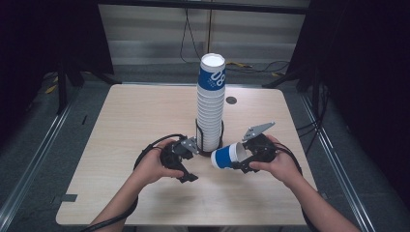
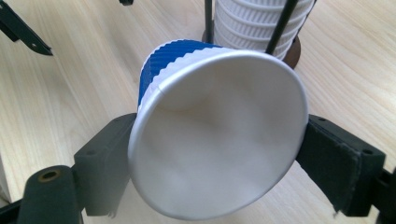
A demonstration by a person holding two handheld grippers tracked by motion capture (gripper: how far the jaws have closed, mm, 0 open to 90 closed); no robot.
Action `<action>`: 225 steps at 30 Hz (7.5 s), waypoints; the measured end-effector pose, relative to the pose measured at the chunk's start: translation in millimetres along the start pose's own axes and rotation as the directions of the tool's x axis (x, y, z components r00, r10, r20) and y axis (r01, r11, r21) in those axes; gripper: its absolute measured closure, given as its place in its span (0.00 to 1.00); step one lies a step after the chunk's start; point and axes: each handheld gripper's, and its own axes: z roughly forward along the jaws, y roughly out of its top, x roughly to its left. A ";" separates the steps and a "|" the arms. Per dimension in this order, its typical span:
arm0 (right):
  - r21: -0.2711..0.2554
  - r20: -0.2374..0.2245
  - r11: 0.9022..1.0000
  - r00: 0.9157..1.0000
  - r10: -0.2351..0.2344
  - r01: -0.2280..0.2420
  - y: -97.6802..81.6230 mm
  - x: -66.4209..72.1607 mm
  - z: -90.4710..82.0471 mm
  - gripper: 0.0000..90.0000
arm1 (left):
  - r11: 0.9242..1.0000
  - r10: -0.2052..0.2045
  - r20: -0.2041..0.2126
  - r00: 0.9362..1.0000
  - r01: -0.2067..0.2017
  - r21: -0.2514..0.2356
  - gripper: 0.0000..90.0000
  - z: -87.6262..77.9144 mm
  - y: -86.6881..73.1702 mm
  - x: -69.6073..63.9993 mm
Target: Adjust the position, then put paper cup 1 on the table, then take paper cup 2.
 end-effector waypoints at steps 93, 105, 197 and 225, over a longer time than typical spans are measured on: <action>0.131 0.147 0.991 0.989 -0.020 0.000 -6.9 -36.9 3.9 0.15 | 1.000 -0.022 0.010 1.000 0.022 0.001 0.21 3.9 -9.5 1.4; 0.119 0.143 0.993 0.989 -0.026 0.009 -5.6 -38.4 14.0 0.14 | 1.000 -0.031 0.010 0.999 0.031 -0.004 0.21 6.5 -15.0 0.6; 0.004 0.057 1.000 0.998 0.025 -0.025 -4.5 -26.8 -50.9 0.15 | 0.988 -0.152 -0.062 0.987 0.150 -0.024 0.19 -57.7 13.1 33.3; -0.021 0.022 1.000 1.000 -0.020 0.020 33.4 -24.3 -25.5 0.15 | 0.985 -0.165 -0.097 0.981 0.159 -0.070 0.19 -110.3 50.0 61.5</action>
